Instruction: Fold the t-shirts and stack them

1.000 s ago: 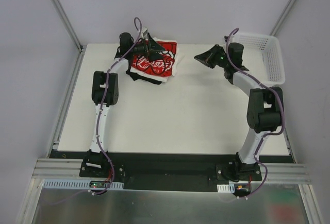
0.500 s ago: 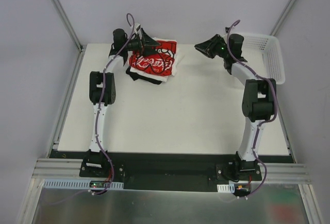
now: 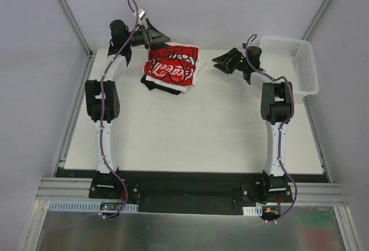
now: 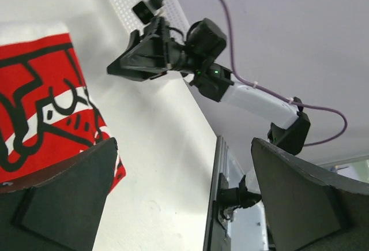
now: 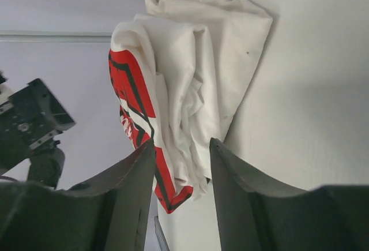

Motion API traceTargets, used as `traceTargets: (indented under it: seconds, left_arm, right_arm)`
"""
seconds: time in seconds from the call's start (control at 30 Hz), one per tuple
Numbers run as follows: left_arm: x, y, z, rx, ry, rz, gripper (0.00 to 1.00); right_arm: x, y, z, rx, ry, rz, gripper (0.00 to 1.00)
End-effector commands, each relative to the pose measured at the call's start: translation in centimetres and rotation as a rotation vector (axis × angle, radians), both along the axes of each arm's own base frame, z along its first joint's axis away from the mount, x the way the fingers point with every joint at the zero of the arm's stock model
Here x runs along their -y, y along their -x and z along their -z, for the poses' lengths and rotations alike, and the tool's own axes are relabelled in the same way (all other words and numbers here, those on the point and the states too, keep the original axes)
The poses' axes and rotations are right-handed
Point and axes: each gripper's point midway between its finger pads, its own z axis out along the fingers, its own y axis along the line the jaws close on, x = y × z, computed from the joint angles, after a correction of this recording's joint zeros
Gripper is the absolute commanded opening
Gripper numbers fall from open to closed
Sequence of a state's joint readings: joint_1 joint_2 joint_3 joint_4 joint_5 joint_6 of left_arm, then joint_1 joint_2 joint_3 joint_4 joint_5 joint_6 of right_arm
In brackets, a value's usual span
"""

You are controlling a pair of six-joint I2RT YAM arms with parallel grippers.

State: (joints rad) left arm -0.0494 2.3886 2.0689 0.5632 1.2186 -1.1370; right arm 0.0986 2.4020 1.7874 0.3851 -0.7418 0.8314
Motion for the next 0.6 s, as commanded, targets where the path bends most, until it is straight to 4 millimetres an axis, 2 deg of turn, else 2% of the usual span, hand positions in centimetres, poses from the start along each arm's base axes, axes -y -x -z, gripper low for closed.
traceTargets:
  seconds: [0.0, 0.07, 0.1, 0.13, 0.17, 0.23, 0.33, 0.43, 0.57]
  left_arm:
    - [-1.7, 2.9, -6.7, 0.222, -0.035, 0.026, 0.99]
    - [-2.4, 2.6, -6.0, 0.202, -0.055, 0.002, 0.99]
    - [-3.7, 2.2, -6.0, 0.204, -0.060, -0.030, 0.99]
    - [-4.3, 2.0, -5.8, 0.201, -0.063, -0.046, 0.99]
    - [-5.0, 1.7, -5.4, 0.192, -0.067, -0.073, 0.99]
    - [-6.6, 1.2, -5.0, 0.187, -0.075, -0.117, 0.99]
    - [-9.0, 0.1, -3.2, 0.143, -0.104, -0.202, 0.99]
    - [-10.5, -0.6, -1.0, 0.100, -0.163, -0.275, 0.99]
    - [-11.4, -0.9, 0.3, 0.102, -0.216, -0.306, 0.99]
  right_arm:
    - [-1.0, -0.6, -1.4, 0.031, -0.047, -0.031, 0.40]
    - [-1.3, -0.7, -0.6, 0.012, -0.061, -0.030, 0.25]
    - [-1.6, -0.8, -0.5, 0.009, -0.064, -0.031, 0.10]
    - [-1.8, -0.7, 0.4, -0.021, -0.072, -0.031, 0.04]
    - [-2.0, -0.9, 0.4, -0.018, -0.076, -0.033, 0.01]
    - [-2.8, -0.8, 1.2, -0.036, -0.079, -0.037, 0.01]
    - [-4.2, -1.0, 2.2, -0.057, -0.089, -0.050, 0.01]
    - [-5.7, -1.2, 3.1, -0.086, -0.109, -0.062, 0.01]
    - [-7.0, -1.9, 3.9, -0.105, -0.127, -0.064, 0.01]
